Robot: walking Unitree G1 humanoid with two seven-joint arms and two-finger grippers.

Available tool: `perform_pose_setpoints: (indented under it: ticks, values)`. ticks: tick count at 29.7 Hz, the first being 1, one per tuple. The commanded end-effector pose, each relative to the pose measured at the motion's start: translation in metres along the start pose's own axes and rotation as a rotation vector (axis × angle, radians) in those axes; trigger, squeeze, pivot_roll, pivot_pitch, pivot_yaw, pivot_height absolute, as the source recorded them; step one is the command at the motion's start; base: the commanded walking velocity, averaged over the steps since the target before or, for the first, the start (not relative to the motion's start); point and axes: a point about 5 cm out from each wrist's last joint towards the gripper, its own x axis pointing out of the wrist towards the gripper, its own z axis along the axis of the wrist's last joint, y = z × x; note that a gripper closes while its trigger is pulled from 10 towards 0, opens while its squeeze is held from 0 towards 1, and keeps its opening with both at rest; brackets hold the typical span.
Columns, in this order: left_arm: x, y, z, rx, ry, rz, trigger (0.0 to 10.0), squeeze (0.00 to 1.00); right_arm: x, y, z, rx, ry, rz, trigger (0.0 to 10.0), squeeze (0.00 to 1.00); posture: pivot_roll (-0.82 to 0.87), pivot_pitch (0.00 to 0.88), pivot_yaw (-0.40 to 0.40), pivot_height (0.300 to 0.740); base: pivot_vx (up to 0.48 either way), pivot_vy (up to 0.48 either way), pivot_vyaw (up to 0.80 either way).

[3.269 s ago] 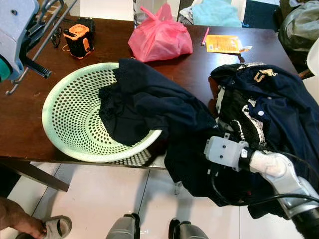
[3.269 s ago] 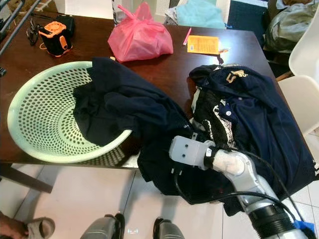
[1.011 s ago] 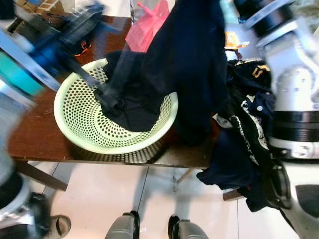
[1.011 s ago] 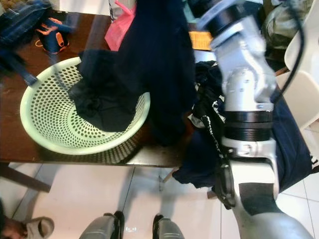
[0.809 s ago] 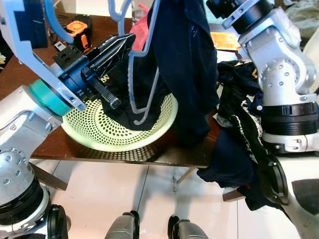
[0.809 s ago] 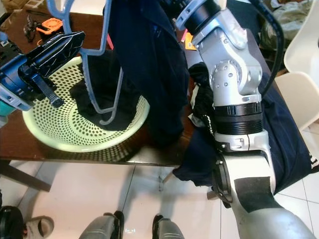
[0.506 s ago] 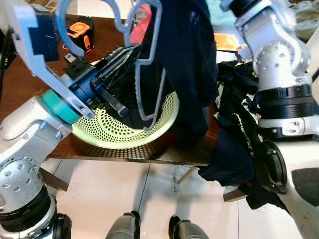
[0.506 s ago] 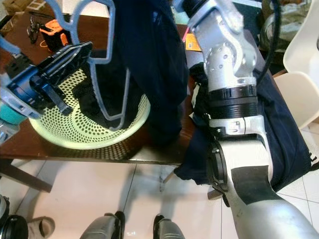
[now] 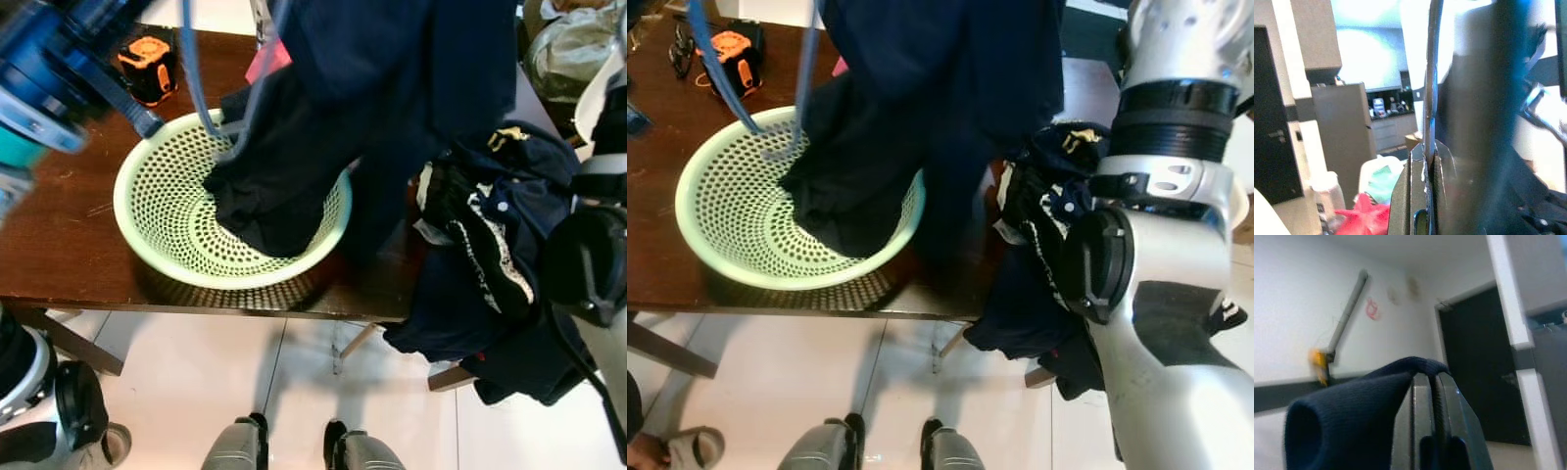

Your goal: Hang hanger

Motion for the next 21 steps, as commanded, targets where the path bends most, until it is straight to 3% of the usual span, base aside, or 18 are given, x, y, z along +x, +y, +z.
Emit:
perform_pose_setpoints:
  ticks: [1,2,3,4,5,6,12,21]
  values:
    - [0.000,0.005,0.006,0.054,-0.013,0.047,10.0,0.00,-0.005,0.003,-0.005,-0.049,0.014,0.012,10.0,0.00,0.14,0.070,-0.032,0.740,0.000,0.000,0.00]
    - [0.000,0.017,0.006,0.150,0.032,0.153,10.0,0.00,-0.027,-0.002,-0.022,-0.076,0.063,-0.019,10.0,0.00,0.15,0.066,-0.029,0.740,0.000,0.000,0.00]
    - [0.000,0.017,0.006,0.150,0.032,0.153,10.0,0.00,-0.027,-0.002,-0.022,-0.076,0.063,-0.019,10.0,0.00,0.15,0.066,-0.029,0.740,0.000,0.000,0.00]
    - [-0.004,0.030,-0.004,0.218,0.116,0.281,10.0,0.00,-0.045,-0.002,-0.029,-0.066,0.082,-0.007,10.0,0.00,0.16,0.060,-0.020,0.740,0.000,0.000,0.00]
    - [-0.004,0.030,-0.004,0.218,0.116,0.281,10.0,0.00,-0.045,-0.002,-0.029,-0.066,0.082,-0.007,10.0,0.00,0.16,0.060,-0.020,0.740,0.000,0.000,0.00]
    - [-0.008,0.039,-0.011,0.260,0.175,0.357,10.0,0.00,-0.054,-0.001,-0.031,-0.050,0.086,0.007,10.0,0.00,0.16,0.059,-0.018,0.740,0.000,0.000,0.00]
    - [-0.020,0.050,-0.030,0.358,0.276,0.472,10.0,0.00,-0.049,0.009,-0.024,-0.050,0.034,0.093,10.0,0.00,0.15,0.059,-0.021,0.740,0.000,0.000,0.00]
    - [-0.025,0.050,-0.040,0.344,0.289,0.532,10.0,0.00,-0.039,0.011,-0.012,-0.052,-0.056,0.046,10.0,0.00,0.15,0.058,-0.028,0.740,0.000,0.000,0.00]
